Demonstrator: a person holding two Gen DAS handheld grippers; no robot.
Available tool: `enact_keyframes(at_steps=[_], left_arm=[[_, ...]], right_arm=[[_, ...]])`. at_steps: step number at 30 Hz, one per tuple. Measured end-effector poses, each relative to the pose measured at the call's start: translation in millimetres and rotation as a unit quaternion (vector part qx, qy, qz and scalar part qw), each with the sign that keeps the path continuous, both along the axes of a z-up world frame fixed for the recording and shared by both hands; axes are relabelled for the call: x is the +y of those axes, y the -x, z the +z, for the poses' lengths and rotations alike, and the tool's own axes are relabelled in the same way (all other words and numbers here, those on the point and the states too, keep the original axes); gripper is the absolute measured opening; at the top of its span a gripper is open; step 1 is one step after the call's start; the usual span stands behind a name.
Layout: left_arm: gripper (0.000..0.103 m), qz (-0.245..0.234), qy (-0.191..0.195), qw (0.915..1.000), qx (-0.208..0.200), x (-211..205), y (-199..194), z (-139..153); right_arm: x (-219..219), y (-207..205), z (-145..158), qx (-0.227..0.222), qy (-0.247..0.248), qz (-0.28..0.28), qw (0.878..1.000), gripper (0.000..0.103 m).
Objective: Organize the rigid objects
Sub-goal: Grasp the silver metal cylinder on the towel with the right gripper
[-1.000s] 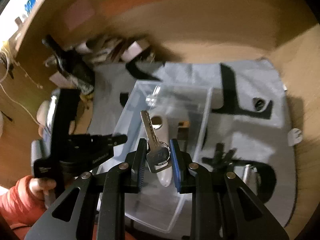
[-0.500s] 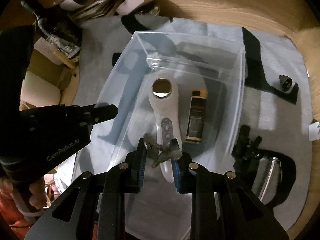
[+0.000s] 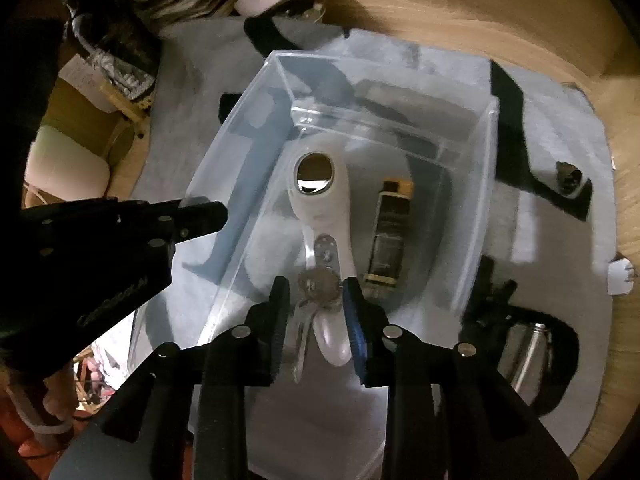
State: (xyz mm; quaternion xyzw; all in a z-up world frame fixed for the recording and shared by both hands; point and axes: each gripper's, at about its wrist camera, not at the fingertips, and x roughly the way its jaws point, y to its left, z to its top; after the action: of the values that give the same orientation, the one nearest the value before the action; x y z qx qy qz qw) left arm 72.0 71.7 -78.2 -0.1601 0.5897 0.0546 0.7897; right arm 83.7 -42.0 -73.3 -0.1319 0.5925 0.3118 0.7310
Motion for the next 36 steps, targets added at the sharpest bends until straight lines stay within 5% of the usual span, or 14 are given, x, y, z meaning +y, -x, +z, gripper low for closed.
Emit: enact_keyframes(at_steps=[17, 26, 36], left_arm=[[0.007, 0.011, -0.009, 0.9999, 0.005, -2.3, -1.2, -0.4], [0.007, 0.021, -0.012, 0.9997, 0.009, -2.5, -2.1, -0.5], [0.007, 0.030, -0.017, 0.9993, 0.012, -3.4, -2.8, -0.7]], right_arm=[[-103.5, -34.7, 53.0, -0.053, -0.026, -0.139, 0.989, 0.046], [-177.7, -46.2, 11.2, -0.016, 0.028, -0.222, 0.975, 0.047], [-170.5, -37.4, -40.2, 0.043, 0.048, -0.197, 0.978, 0.047]])
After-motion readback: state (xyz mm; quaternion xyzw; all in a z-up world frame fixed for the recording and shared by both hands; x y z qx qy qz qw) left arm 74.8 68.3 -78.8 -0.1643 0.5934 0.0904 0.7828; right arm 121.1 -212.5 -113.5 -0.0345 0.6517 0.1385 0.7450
